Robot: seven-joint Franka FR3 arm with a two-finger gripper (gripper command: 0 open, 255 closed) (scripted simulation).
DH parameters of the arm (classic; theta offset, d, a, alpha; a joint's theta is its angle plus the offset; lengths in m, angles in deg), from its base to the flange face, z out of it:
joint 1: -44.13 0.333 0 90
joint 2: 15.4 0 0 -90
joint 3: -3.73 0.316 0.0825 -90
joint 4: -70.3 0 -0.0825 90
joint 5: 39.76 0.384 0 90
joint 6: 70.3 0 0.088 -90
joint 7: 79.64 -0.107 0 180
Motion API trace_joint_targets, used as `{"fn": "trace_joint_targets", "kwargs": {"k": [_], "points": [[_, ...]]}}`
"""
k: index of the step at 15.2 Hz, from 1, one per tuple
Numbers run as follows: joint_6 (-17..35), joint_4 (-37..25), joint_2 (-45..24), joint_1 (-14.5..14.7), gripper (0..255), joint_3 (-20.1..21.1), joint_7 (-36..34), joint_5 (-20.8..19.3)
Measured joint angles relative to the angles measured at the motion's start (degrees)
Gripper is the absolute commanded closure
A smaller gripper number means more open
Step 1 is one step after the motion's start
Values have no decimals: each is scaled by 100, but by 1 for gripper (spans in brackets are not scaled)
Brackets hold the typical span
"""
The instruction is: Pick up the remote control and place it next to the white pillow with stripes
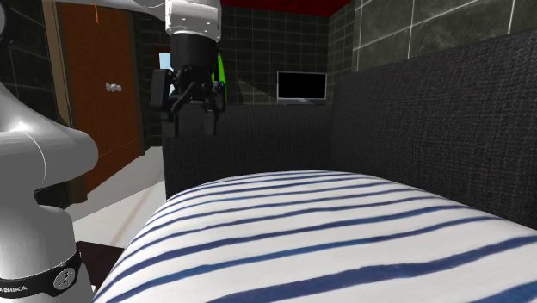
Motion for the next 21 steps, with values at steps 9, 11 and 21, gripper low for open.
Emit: {"fn": "trace_joint_targets", "kwargs": {"k": [9,11,21], "points": [[922,-58,-722,39,0,1290,-1934,790],[1211,-211,-1096,-22,0,1635,-2398,878],[2350,-1385,-3199,-564,0,3272,-4976,329]]}}
